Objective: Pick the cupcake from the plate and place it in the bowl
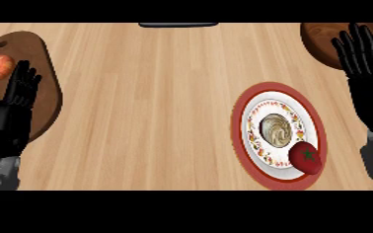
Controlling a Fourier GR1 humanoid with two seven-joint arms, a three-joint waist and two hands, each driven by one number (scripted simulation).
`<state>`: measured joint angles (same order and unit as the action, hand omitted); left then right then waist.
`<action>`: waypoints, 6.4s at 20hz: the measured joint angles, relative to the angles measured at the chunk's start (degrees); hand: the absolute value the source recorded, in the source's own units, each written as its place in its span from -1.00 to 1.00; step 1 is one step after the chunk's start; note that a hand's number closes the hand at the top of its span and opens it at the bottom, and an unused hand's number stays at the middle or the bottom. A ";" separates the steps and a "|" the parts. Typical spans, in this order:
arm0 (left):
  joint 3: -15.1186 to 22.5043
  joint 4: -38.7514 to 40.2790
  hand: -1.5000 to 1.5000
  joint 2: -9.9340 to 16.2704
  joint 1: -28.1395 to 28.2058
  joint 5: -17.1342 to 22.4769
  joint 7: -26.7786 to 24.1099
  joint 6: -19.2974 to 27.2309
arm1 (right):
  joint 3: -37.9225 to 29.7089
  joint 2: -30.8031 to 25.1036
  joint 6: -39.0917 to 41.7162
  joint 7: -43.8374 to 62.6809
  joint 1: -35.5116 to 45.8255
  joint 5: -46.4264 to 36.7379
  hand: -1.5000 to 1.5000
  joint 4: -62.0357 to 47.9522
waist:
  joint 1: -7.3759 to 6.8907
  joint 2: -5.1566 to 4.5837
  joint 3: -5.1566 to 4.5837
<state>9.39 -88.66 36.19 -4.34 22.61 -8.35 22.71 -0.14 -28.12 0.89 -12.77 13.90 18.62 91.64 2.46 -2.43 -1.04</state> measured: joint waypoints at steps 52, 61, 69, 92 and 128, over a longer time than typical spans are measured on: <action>12.10 2.73 0.00 -18.89 -7.22 3.59 10.75 -13.81 | 17.83 4.25 9.51 77.58 -10.22 -51.00 -1.00 25.38 | -2.85 2.33 0.97; 10.67 0.52 0.00 -19.77 -4.59 1.65 11.73 -14.81 | 18.57 8.35 10.52 75.44 -8.30 -55.40 -1.00 19.18 | -2.69 2.44 1.01; 8.23 0.98 0.00 -20.40 -4.64 0.56 12.29 -17.56 | 18.06 11.92 10.82 74.11 -8.51 -59.48 -1.00 16.16 | -2.50 2.44 1.02; 2.81 -0.03 0.00 -27.40 -3.20 -6.75 15.56 -21.85 | 12.01 17.96 6.30 61.93 -7.53 -69.62 1.00 3.55 | -2.46 2.66 0.80; -1.12 -1.52 0.00 -29.72 -1.54 -9.49 17.16 -24.81 | -12.05 -14.74 21.06 14.26 -11.30 -50.27 1.00 21.42 | -1.66 2.71 0.98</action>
<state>8.27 -90.17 6.47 -5.88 13.12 8.81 -2.10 -12.19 -42.87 21.95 1.49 2.61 -31.64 113.06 0.80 0.27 -0.05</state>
